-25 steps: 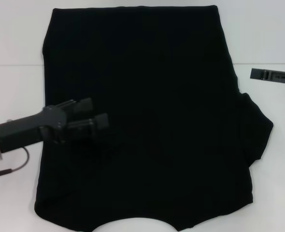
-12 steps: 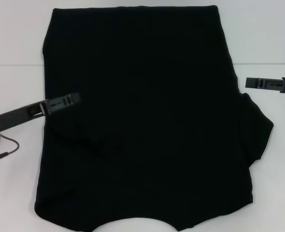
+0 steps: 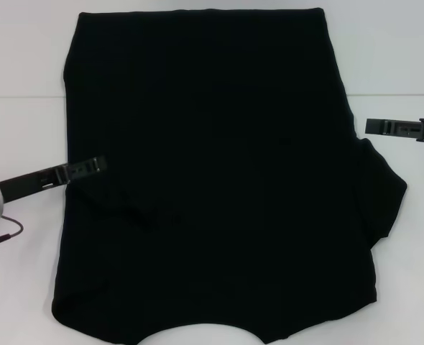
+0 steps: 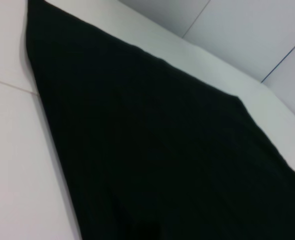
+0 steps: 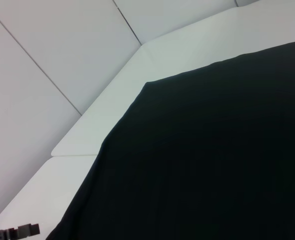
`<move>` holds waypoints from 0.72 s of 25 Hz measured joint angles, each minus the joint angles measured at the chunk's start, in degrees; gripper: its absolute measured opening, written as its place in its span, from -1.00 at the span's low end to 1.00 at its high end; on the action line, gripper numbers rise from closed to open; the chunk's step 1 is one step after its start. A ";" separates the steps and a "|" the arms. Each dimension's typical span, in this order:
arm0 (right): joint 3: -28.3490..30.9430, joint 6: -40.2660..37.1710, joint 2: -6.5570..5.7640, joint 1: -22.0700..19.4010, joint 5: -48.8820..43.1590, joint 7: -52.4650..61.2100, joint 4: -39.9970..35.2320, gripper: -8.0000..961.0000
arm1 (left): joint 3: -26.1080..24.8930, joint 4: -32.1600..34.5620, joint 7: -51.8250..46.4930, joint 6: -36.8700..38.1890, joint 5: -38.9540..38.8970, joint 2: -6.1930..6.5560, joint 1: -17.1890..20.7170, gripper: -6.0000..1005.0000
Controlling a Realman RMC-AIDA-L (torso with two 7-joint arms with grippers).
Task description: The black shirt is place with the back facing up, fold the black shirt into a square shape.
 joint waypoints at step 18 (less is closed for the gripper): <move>0.00 0.70 0.08 -0.08 0.01 -0.41 0.25 0.84 | 4.78 -0.63 0.01 -6.24 0.08 -0.68 0.01 0.89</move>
